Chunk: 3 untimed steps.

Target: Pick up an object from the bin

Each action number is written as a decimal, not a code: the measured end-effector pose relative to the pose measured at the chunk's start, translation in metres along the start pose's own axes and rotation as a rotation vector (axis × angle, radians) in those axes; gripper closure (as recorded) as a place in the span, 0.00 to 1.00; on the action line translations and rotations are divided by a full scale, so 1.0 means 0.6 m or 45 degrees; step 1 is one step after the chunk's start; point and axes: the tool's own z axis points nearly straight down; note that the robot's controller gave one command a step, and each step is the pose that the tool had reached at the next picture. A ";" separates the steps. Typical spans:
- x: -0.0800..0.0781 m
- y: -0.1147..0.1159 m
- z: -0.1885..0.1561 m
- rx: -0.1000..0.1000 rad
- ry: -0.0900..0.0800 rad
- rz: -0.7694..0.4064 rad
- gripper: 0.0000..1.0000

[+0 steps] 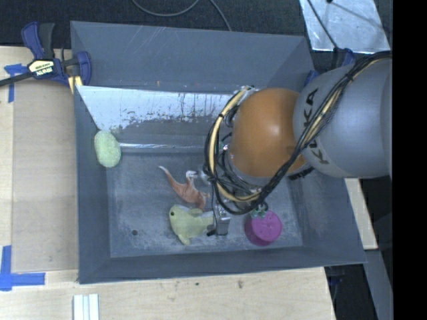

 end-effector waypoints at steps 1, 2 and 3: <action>0.021 0.019 0.002 -0.001 -0.001 0.148 0.00; 0.018 0.029 0.085 0.000 -0.002 -0.083 0.00; 0.018 0.033 0.112 0.000 -0.002 0.276 1.00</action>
Offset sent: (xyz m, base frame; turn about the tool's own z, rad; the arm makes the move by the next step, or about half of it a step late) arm -0.0122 0.0179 -0.0686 -0.1092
